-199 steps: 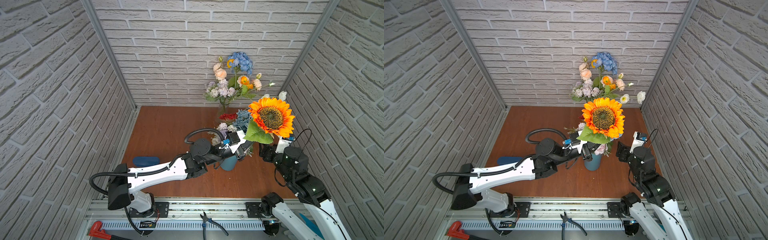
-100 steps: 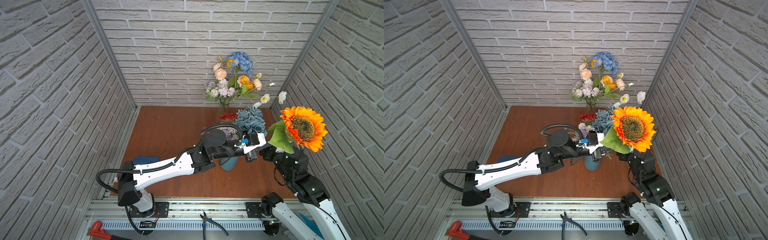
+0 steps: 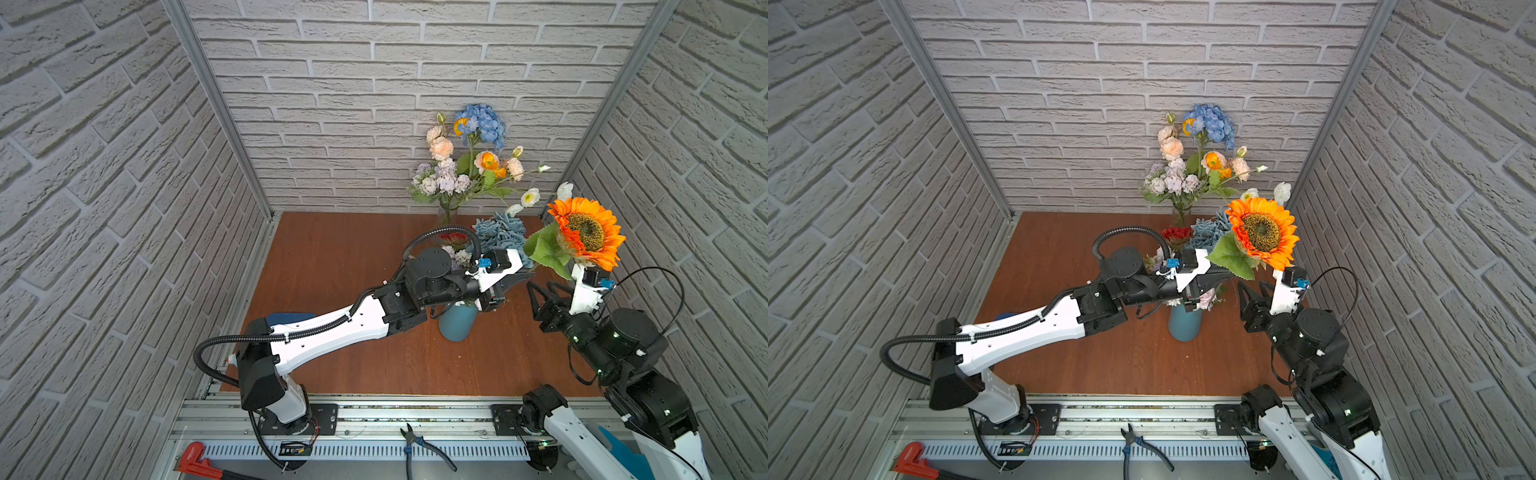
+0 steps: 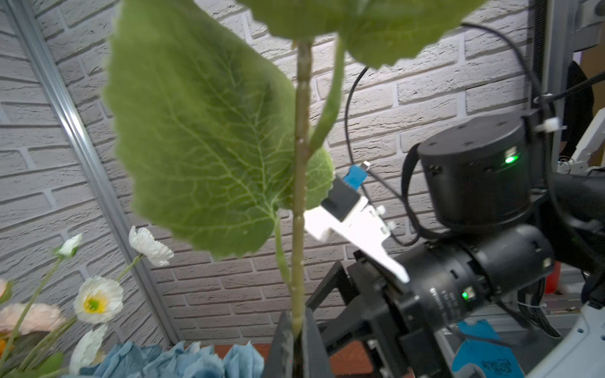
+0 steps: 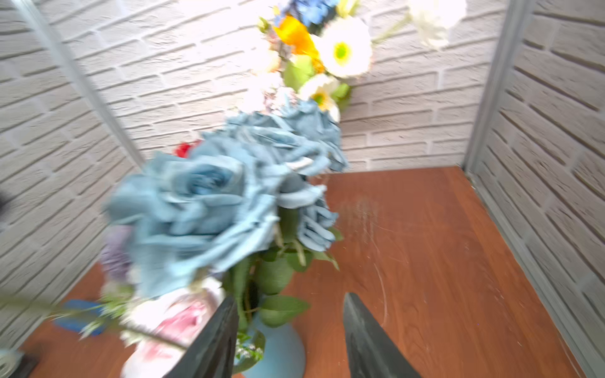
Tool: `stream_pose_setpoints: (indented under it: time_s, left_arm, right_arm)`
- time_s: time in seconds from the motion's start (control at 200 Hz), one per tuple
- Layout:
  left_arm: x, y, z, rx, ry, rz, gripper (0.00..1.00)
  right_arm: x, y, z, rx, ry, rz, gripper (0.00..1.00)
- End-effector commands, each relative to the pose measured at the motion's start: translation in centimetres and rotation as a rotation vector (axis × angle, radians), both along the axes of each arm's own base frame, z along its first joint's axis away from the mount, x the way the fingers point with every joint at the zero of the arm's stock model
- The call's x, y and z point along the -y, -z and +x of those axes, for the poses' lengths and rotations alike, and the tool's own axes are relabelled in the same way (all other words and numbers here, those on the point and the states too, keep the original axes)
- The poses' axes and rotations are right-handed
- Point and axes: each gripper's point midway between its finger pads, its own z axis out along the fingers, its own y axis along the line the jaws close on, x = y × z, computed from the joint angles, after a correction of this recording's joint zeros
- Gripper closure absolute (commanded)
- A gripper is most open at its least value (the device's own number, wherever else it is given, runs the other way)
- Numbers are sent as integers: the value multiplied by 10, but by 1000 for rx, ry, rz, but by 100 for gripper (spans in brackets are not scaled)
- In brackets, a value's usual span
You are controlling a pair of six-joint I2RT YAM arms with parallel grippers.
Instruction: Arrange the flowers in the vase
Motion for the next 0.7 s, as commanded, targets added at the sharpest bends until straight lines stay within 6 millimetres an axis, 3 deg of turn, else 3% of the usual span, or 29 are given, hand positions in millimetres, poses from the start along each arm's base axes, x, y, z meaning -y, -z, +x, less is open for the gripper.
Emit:
stream_pose_setpoints:
  time_s: [0.0, 0.2, 0.53, 0.695]
  left_arm:
    - [-22, -21, 9, -8, -47, -63, 100]
    - [-26, -22, 12, -39, -45, -88, 100]
    - [-36, -29, 0, -120, -1, -142, 100]
    - [-40, -32, -7, -133, 14, -152, 100]
  right_arm:
    - [-30, -4, -13, 0, -192, 0, 47]
    - [-70, -10, -22, 38, -436, 41, 47]
    - [-88, -30, -15, 120, -535, 50, 57]
    - [-89, -29, -4, 115, -520, 32, 61]
